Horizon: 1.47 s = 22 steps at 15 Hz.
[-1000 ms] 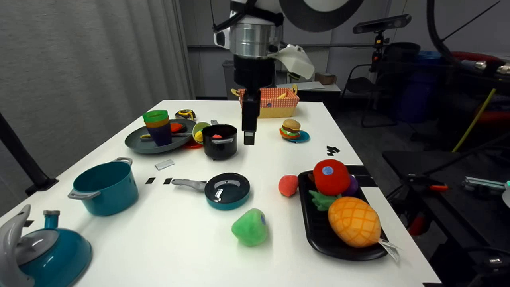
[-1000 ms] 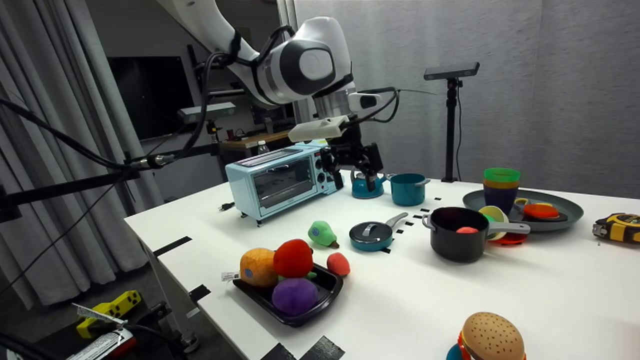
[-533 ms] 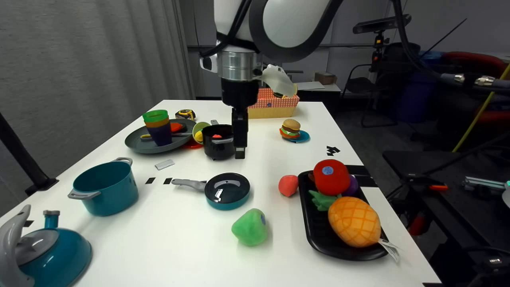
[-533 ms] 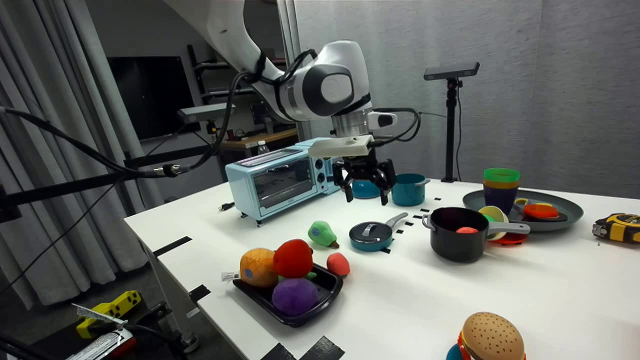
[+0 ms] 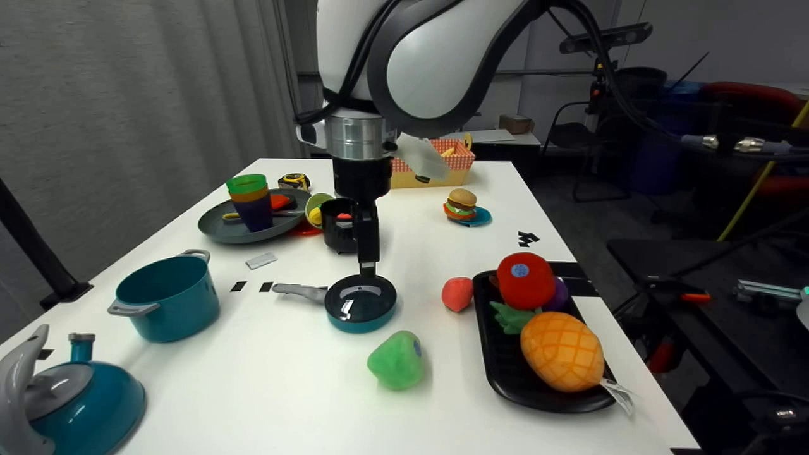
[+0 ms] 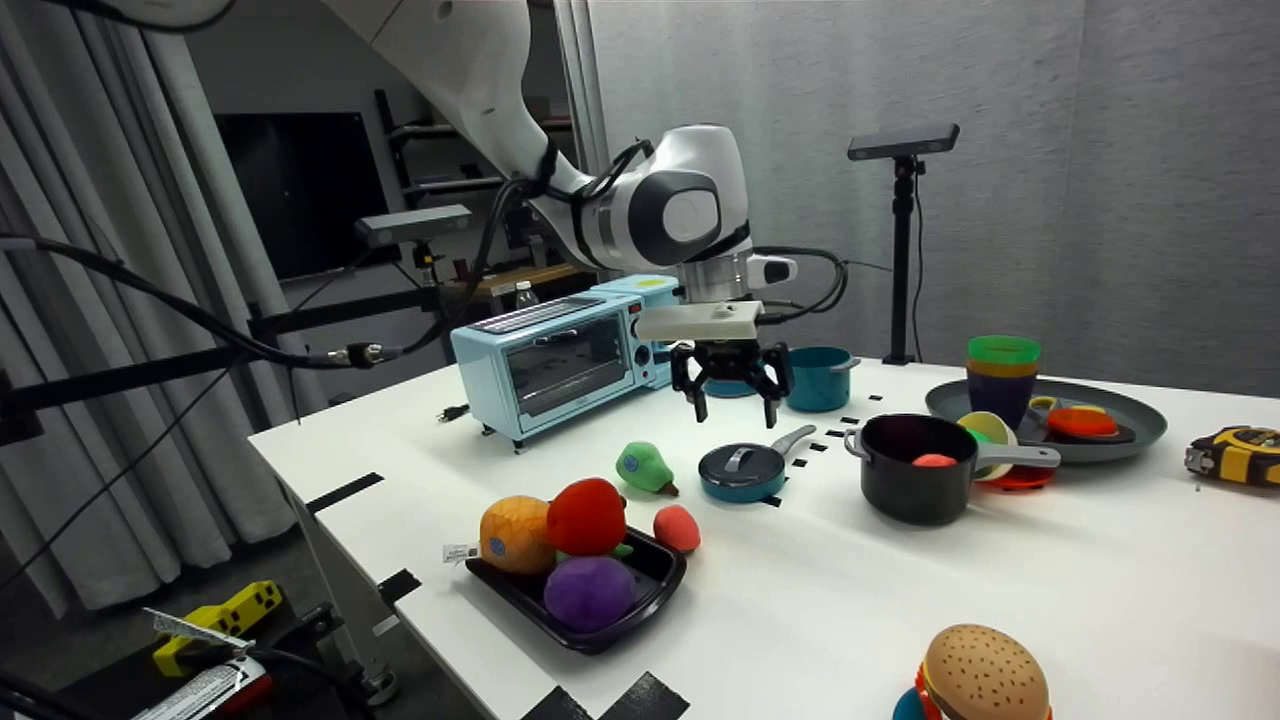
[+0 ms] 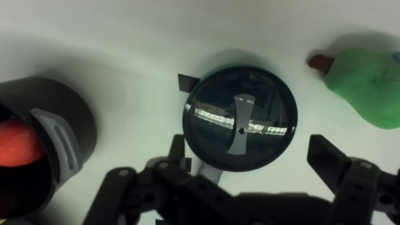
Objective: Move the lid from the pan to the black pot
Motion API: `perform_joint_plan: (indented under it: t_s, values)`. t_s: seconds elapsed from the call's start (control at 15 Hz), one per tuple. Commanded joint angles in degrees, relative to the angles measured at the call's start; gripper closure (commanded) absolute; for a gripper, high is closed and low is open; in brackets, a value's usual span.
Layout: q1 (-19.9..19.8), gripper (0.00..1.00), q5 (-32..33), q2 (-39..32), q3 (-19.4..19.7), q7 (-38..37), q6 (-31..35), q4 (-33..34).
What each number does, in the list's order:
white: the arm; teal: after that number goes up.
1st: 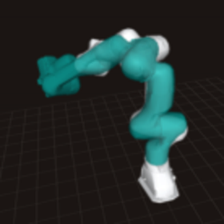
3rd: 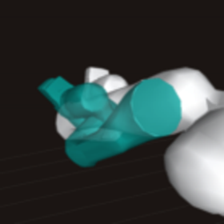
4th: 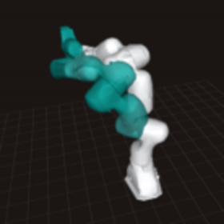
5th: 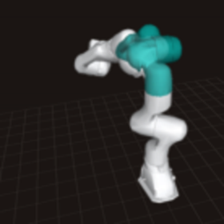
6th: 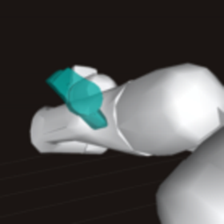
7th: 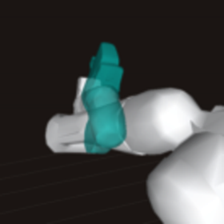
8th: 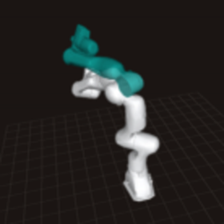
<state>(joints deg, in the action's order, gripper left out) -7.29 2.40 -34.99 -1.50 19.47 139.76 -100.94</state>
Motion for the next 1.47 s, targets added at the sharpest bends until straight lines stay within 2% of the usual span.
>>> perform_joint_plan:
  t_s: [0.0,1.33,1.4]
  values:
    - [-0.42,0.0,-0.21,-2.87,-1.06,1.72,-0.43,3.18]
    - [0.37,0.0,1.54,-8.71,-0.12,0.01,0.19,7.51]
    - [0.45,0.04,1.62,-8.9,-0.05,-0.1,0.2,7.62]
